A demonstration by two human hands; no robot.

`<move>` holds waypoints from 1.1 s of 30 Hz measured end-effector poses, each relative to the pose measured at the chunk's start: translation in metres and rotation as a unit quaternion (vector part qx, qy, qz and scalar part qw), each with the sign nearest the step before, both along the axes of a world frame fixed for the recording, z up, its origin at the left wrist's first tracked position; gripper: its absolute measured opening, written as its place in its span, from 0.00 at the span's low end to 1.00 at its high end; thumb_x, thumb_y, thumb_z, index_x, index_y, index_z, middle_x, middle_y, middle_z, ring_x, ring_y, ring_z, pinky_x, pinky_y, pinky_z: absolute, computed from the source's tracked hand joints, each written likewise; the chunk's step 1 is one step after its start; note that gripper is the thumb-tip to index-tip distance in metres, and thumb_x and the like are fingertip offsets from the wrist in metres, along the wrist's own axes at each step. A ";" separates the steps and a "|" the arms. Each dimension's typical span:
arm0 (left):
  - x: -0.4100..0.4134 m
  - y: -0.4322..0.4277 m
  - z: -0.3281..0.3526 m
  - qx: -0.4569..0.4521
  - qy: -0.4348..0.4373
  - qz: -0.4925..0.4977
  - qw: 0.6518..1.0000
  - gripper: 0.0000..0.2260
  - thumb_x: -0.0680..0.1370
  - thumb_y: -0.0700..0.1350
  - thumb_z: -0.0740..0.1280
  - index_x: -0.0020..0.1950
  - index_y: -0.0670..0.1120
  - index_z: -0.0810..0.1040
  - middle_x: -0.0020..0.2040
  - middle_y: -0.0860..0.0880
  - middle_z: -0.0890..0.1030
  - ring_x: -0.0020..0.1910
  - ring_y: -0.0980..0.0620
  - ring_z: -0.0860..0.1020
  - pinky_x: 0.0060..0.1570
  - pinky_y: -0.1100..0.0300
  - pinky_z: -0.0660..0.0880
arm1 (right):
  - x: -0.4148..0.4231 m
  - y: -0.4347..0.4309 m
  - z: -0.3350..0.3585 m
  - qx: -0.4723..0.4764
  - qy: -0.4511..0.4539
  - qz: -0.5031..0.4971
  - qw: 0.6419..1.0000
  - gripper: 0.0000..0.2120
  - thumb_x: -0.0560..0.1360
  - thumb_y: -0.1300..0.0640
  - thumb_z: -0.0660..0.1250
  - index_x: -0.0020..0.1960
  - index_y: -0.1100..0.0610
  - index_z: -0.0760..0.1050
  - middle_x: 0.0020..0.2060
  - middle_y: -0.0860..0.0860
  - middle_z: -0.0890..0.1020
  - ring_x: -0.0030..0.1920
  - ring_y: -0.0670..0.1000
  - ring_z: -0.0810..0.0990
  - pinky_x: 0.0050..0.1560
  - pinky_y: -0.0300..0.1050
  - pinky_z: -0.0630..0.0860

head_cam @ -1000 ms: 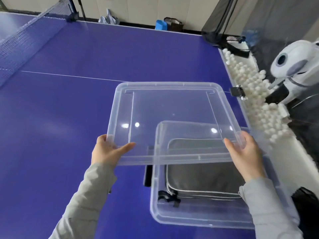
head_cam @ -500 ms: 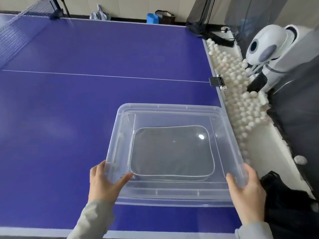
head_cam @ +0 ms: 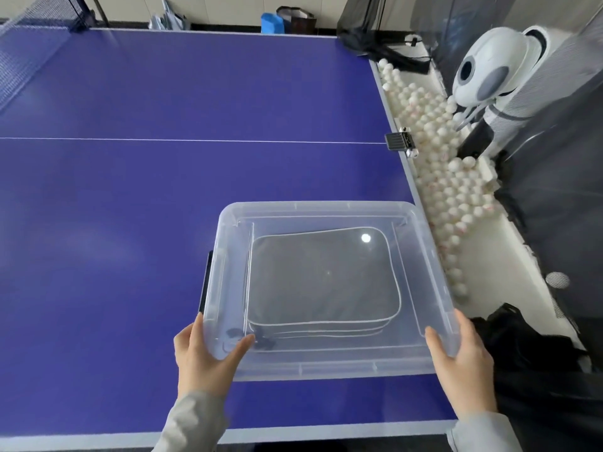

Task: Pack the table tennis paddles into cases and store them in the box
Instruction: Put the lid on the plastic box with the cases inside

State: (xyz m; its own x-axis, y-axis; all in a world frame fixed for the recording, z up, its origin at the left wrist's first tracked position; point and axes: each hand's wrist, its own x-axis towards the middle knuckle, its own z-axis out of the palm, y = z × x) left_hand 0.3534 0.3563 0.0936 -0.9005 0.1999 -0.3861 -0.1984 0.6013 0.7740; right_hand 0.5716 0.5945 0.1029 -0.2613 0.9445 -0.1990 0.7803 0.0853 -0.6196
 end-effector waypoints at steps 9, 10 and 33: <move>-0.083 0.006 -0.010 -0.017 -0.173 0.023 0.984 0.41 0.68 0.55 0.74 0.75 0.46 0.58 0.72 0.46 0.67 0.69 0.43 0.68 0.59 0.51 0.68 | -0.022 0.069 0.009 -0.177 0.017 -0.003 0.984 0.41 0.70 0.38 0.68 0.75 0.56 0.57 0.72 0.53 0.66 0.71 0.56 0.65 0.69 0.52 0.62; -0.086 0.007 -0.012 -0.014 -0.213 0.011 0.977 0.38 0.68 0.55 0.74 0.73 0.45 0.63 0.68 0.44 0.72 0.65 0.41 0.72 0.59 0.49 0.70 | -0.026 0.075 0.007 -0.207 0.005 0.002 0.978 0.42 0.69 0.38 0.69 0.75 0.56 0.57 0.72 0.53 0.66 0.71 0.56 0.66 0.69 0.52 0.62; -0.052 0.011 -0.018 -0.037 0.120 -0.064 0.990 0.30 0.66 0.50 0.77 0.63 0.44 0.70 0.51 0.51 0.72 0.49 0.49 0.72 0.49 0.58 0.68 | -0.029 0.057 -0.015 0.071 -0.006 0.027 0.997 0.34 0.67 0.48 0.75 0.65 0.65 0.69 0.60 0.61 0.72 0.63 0.61 0.69 0.64 0.54 0.66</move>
State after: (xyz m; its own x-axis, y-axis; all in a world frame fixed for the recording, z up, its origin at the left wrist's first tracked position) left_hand 0.3016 0.3675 0.0755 -0.9373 0.2974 -0.1815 0.0676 0.6664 0.7425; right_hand 0.5421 0.6515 0.0882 -0.3105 0.9482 -0.0670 0.7797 0.2137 -0.5885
